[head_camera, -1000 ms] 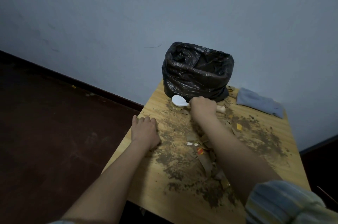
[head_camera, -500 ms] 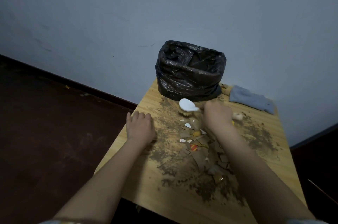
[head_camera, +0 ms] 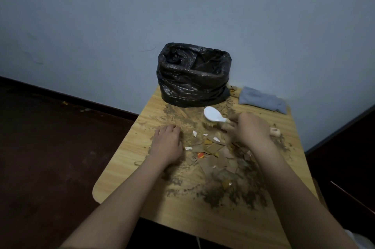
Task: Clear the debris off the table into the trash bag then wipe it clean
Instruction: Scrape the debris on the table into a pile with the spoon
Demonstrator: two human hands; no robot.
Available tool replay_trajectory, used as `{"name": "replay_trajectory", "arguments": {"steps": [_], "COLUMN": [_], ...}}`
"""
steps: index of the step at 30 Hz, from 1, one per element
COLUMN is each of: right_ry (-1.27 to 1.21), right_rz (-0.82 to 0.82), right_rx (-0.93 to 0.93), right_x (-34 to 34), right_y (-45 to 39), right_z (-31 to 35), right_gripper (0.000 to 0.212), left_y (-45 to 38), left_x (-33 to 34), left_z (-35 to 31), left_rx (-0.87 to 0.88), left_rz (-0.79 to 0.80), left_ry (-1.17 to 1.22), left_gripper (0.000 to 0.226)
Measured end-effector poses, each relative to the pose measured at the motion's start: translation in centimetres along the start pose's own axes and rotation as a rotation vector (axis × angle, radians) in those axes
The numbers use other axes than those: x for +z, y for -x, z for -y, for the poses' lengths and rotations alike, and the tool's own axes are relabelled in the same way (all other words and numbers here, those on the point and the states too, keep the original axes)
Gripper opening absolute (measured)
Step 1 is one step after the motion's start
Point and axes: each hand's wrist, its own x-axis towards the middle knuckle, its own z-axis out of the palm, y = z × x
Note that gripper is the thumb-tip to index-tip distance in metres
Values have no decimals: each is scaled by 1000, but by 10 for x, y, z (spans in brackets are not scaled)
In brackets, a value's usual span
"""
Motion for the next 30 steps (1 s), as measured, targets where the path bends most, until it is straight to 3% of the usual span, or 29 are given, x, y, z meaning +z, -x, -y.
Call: {"name": "replay_trajectory", "arguments": {"steps": [11, 16, 23, 30], "right_ry": [159, 49, -150, -3], "right_rz": [20, 8, -74, -45], "right_rx": [-120, -126, 78, 236], "right_x": [38, 34, 30, 36], "right_y": [-4, 0, -4, -22], "right_z": [15, -8, -74, -107], "right_gripper": [26, 26, 34, 31], "left_y": [-1, -4, -15, -22], "left_x": [4, 4, 9, 19], "left_z": [-38, -46, -70, -85], "left_rx": [-37, -46, 18, 85], "left_rz": [130, 130, 99, 51], "left_ry": [-10, 11, 35, 80], "left_gripper": [50, 49, 50, 47]}}
